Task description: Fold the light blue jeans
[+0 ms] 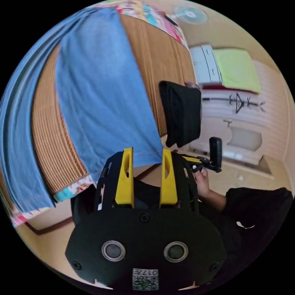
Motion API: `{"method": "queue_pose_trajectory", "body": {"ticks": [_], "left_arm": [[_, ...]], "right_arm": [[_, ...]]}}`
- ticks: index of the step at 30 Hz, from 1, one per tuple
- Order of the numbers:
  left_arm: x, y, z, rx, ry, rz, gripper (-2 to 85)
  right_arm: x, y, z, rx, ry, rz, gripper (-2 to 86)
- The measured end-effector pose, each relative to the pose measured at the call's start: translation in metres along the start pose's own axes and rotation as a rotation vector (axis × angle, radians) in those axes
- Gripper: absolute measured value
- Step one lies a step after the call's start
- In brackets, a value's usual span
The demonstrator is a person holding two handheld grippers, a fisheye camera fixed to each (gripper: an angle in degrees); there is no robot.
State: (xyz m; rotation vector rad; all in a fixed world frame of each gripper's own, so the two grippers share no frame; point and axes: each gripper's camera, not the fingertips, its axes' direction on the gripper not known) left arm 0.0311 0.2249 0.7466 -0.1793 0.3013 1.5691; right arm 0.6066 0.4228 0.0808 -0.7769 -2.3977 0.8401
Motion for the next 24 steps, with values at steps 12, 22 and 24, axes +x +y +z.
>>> {"method": "queue_pose_trajectory", "body": {"ticks": [12, 22, 24], "left_arm": [[0.026, 0.033, -0.03, 0.126, -0.194, 0.019, -0.1], [-0.044, 0.077, -0.096, 0.219, 0.039, -0.086, -1.0], [-0.054, 0.086, -0.103, 0.252, 0.086, -0.114, -1.0]], "right_arm": [[-0.053, -0.017, 0.006, -0.211, 0.025, -0.332, 2.0], [0.107, -0.303, 0.005, -0.32, 0.018, -0.202, 9.8], [0.143, -0.385, 0.013, -0.214, -0.089, -0.121, 10.5]]}}
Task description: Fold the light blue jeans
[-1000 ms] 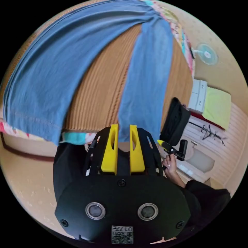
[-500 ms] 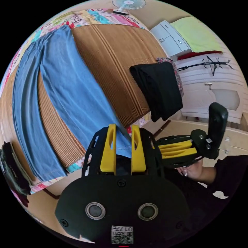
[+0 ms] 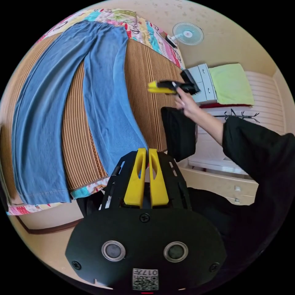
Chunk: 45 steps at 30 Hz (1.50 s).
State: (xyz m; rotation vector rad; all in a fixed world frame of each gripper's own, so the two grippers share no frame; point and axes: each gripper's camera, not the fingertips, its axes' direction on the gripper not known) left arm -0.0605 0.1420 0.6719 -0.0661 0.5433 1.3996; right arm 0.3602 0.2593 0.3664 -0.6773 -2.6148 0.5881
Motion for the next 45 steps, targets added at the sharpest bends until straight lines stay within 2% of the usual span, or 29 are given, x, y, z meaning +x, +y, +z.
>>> {"method": "queue_pose_trajectory", "body": {"ticks": [5, 7, 10, 12, 14, 19, 23, 25, 27, 29, 31, 34, 36, 38, 42, 45], "left_arm": [[-0.024, 0.015, -0.008, 0.036, 0.098, -0.063, -1.0], [-0.033, 0.022, -0.01, 0.043, 0.134, -0.088, -1.0], [-0.05, 0.03, -0.016, 0.036, 0.176, -0.134, -1.0], [-0.067, 0.039, -0.024, 0.053, 0.226, -0.174, -1.0], [-0.081, 0.045, -0.031, 0.075, 0.267, -0.206, -0.9], [-0.109, 0.05, -0.047, 0.097, 0.321, -0.243, -0.9], [-0.127, 0.058, -0.063, 0.122, 0.442, -0.262, -0.9], [-0.139, 0.066, -0.076, 0.167, 0.565, -0.272, -0.9], [-0.159, 0.083, -0.108, 0.253, 0.715, -0.257, -0.9], [-0.175, 0.097, -0.14, 0.296, 0.74, -0.256, -0.9], [-0.194, 0.112, -0.178, 0.331, 0.652, -0.294, -0.9], [-0.229, 0.123, -0.232, 0.354, 0.405, -0.339, -0.9], [-0.258, 0.124, -0.252, 0.318, 0.142, -0.381, -0.9], [-0.275, 0.122, -0.253, 0.297, 0.006, -0.377, -0.9], [-0.302, 0.107, -0.232, 0.23, 0.016, -0.345, -0.9], [-0.298, 0.101, -0.227, 0.211, -0.009, -0.294, -0.9]], "right_arm": [[0.09, -0.164, -0.009, 0.31, -0.267, 0.112, 10.5], [0.124, -0.204, -0.013, 0.539, -0.475, 0.16, 9.0], [0.148, -0.239, -0.016, 0.704, -0.496, 0.211, 7.2], [0.158, -0.261, -0.019, 0.732, -0.482, 0.198, 7.0], [0.162, -0.284, -0.02, 0.704, -0.431, 0.184, 7.4], [0.143, -0.329, -0.014, 0.584, -0.074, 0.185, 5.6], [0.102, -0.331, -0.017, 0.667, 0.211, 0.199, 3.8], [0.045, -0.336, -0.008, 0.733, 0.401, 0.122, 3.3], [-0.001, -0.354, 0.013, 0.695, 0.482, -0.01, 3.1], [-0.047, -0.372, 0.048, 0.669, 0.563, -0.12, 3.0], [-0.083, -0.403, 0.104, 0.621, 0.531, -0.164, 2.9], [-0.083, -0.443, 0.184, 0.487, 0.423, -0.154, 2.8], [-0.069, -0.439, 0.221, 0.456, 0.324, -0.18, 2.7], [-0.059, -0.411, 0.25, 0.455, 0.237, -0.287, 2.6], [-0.024, -0.288, 0.319, 0.111, 0.224, -0.476, 3.6], [0.016, -0.15, 0.342, -0.061, 0.269, -0.468, 5.3]]}}
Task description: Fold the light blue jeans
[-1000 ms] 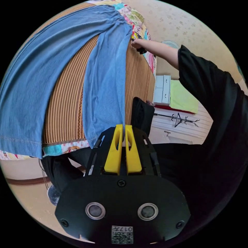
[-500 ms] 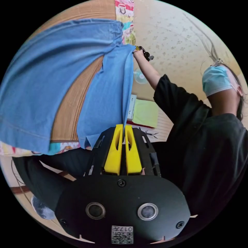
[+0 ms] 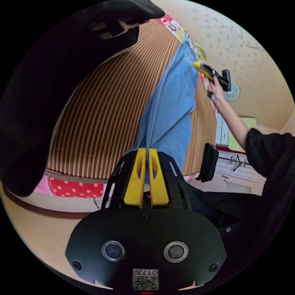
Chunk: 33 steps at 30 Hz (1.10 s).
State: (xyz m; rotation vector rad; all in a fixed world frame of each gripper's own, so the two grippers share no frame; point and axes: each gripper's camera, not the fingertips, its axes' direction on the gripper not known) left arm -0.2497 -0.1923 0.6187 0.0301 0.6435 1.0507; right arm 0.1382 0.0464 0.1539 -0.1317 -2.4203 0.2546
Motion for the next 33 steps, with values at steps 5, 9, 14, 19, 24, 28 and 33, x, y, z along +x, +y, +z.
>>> {"method": "queue_pose_trajectory", "body": {"ticks": [5, 9, 14, 19, 24, 28, 33], "left_arm": [[0.016, -0.009, -0.002, -0.048, -0.023, 0.044, -1.0], [0.036, -0.018, 0.0, -0.1, -0.083, 0.095, -1.0], [0.058, -0.029, -0.002, -0.173, -0.115, 0.14, -0.9], [0.073, -0.021, -0.035, -0.143, 0.016, 0.214, -0.9], [0.06, -0.016, -0.03, -0.153, -0.032, 0.154, -0.4], [0.058, -0.016, -0.017, -0.148, -0.119, 0.142, 2.5], [0.071, -0.009, -0.036, -0.021, -0.15, 0.173, 9.4]], "right_arm": [[-0.033, 0.197, 0.054, -0.161, -0.142, 0.324, 8.8], [-0.048, 0.276, 0.086, -0.102, -0.216, 0.636, 8.5], [-0.063, 0.285, 0.098, -0.169, -0.207, 0.719, 2.5], [-0.103, 0.302, 0.059, -0.108, -0.233, 0.71, 1.6], [-0.092, 0.312, 0.085, -0.098, -0.244, 0.758, 2.0], [-0.09, 0.303, 0.102, -0.104, -0.236, 0.735, 4.3], [-0.109, 0.278, 0.063, 0.052, -0.091, 0.645, 9.2]]}}
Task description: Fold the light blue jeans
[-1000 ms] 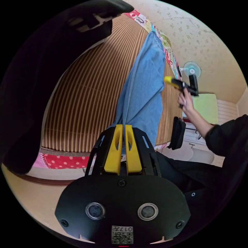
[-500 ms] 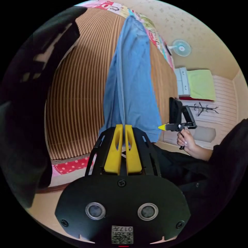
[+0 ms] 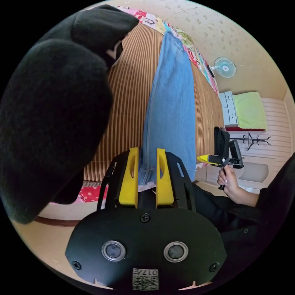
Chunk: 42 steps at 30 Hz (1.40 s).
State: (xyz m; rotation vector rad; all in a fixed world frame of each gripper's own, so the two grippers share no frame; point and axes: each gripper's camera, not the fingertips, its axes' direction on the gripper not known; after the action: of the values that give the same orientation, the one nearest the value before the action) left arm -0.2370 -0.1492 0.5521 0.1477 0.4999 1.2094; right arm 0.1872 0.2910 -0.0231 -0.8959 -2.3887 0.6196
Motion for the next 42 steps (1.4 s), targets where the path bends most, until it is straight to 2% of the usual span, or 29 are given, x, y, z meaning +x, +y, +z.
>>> {"method": "queue_pose_trajectory", "body": {"ticks": [2, 5, 6, 9, 12, 15, 20, 22, 25, 27, 32, 35, 38, 40, 42], "left_arm": [[0.002, -0.002, 0.009, -0.03, -0.051, 0.023, 9.5], [0.006, 0.002, 0.016, -0.014, -0.138, 0.046, 4.5], [0.008, 0.004, 0.024, -0.084, -0.074, 0.063, 1.3], [0.019, 0.032, 0.044, -0.175, 0.028, 0.068, 0.1], [0.032, 0.067, 0.067, -0.33, 0.043, 0.066, 0.7], [0.035, 0.077, 0.064, -0.336, 0.129, 0.02, 4.5], [0.022, 0.011, 0.047, -0.111, 0.304, -0.002, 9.8], [0.018, -0.029, 0.053, -0.057, 0.301, 0.029, 11.0], [0.017, -0.085, 0.061, 0.1, 0.184, 0.05, 12.7], [0.019, -0.12, 0.072, 0.164, 0.2, 0.088, 12.1], [0.02, -0.145, 0.087, 0.138, 0.255, 0.092, 11.2], [0.024, -0.123, 0.096, 0.079, 0.251, 0.104, 10.1], [0.022, -0.105, 0.1, 0.067, 0.24, 0.121, 9.0], [0.007, -0.109, 0.102, 0.05, 0.291, 0.072, 8.0], [-0.02, -0.123, 0.112, 0.01, 0.431, 0.007, 5.8]], "right_arm": [[-0.011, -0.015, 0.005, -0.006, 0.063, -0.049, 9.5], [-0.02, -0.034, 0.029, -0.101, 0.128, -0.069, 7.7], [-0.024, -0.032, 0.029, -0.108, 0.225, -0.059, 5.4], [-0.036, -0.005, 0.032, -0.191, 0.375, -0.139, 3.0], [-0.027, 0.037, 0.029, -0.29, 0.401, -0.11, 2.6], [-0.019, 0.061, -0.001, -0.294, 0.307, -0.084, 3.2], [0.007, 0.027, -0.079, 0.001, -0.011, -0.079, 7.0], [0.025, -0.016, -0.095, 0.095, -0.126, -0.074, 10.9], [0.028, -0.073, -0.101, 0.158, -0.194, -0.119, 12.8], [0.022, -0.1, -0.102, 0.183, -0.187, -0.148, 13.1], [-0.007, -0.129, -0.092, 0.141, -0.175, -0.208, 12.2], [-0.022, -0.107, -0.082, 0.093, -0.147, -0.214, 10.8], [-0.028, -0.083, -0.08, 0.132, -0.169, -0.164, 9.8], [-0.022, -0.083, -0.082, 0.172, -0.255, -0.117, 8.8], [-0.014, -0.092, -0.084, 0.197, -0.347, -0.084, 7.5]]}}
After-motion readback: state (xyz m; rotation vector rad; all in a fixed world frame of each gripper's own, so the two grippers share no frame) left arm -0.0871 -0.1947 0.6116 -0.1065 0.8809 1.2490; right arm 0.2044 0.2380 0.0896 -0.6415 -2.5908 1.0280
